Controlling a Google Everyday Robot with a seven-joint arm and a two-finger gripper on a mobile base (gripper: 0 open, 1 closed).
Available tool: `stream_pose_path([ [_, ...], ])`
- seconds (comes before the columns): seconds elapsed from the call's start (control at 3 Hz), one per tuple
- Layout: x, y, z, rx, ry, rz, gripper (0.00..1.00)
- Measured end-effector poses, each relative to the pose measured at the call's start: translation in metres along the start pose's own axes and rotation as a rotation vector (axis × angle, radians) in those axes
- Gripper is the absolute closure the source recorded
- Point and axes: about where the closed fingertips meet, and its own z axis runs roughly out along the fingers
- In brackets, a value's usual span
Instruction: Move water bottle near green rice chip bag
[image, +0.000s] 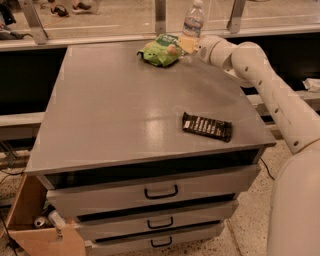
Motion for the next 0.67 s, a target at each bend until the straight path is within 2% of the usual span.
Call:
stream_pose_path([
  [0.33,0.0028,0.003,0.0,-0.013,0.046,0.003,0.51],
  [0.67,0.0036,0.0037,-0.0023,-0.015,0.072,-0.003,0.26],
])
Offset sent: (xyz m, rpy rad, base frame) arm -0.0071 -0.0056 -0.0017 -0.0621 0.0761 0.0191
